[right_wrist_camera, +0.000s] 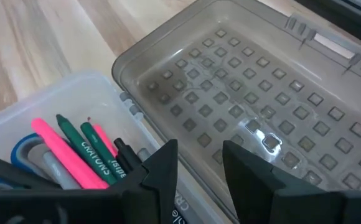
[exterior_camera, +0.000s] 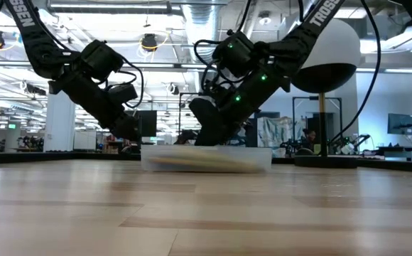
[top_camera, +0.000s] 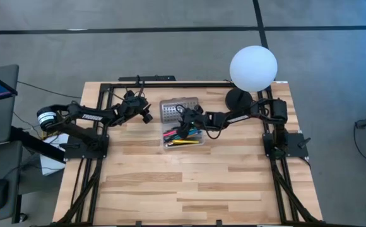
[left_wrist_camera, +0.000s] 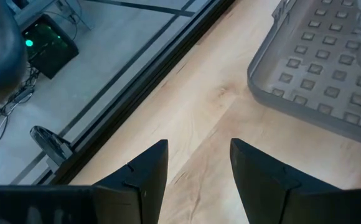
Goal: Pick & place school supplies into a supply box
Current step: Close the gray supply box
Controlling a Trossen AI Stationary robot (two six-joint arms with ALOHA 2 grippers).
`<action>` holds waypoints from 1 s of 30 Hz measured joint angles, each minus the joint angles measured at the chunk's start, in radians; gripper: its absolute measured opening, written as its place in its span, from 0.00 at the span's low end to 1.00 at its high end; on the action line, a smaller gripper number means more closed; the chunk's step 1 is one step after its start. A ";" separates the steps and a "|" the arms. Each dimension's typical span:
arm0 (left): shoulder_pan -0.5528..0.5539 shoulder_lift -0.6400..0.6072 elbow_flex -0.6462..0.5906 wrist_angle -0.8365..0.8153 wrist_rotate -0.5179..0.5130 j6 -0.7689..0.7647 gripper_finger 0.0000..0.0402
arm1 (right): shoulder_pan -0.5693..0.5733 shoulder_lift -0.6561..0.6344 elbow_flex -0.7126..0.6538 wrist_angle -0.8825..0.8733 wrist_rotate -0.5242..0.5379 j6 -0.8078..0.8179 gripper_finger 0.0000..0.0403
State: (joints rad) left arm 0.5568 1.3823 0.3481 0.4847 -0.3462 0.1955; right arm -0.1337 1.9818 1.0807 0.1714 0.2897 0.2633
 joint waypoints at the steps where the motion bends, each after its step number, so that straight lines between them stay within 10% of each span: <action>1: 0.000 0.000 0.000 0.000 0.000 0.000 0.42 | 0.003 0.000 0.000 -0.002 0.000 -0.003 0.30; 21: 0.001 0.000 0.000 -0.067 -0.134 -0.017 0.42 | 0.147 -0.004 0.003 -0.037 -0.176 -0.368 0.30; 30: 0.000 0.000 0.000 -0.093 0.271 0.086 0.42 | 0.257 -0.040 -0.005 -0.074 -0.158 -0.496 0.30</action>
State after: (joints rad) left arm 0.5568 1.3819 0.3481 0.3917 -0.0748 0.2820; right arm 0.1238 1.9419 1.0755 0.0971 0.1322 -0.2324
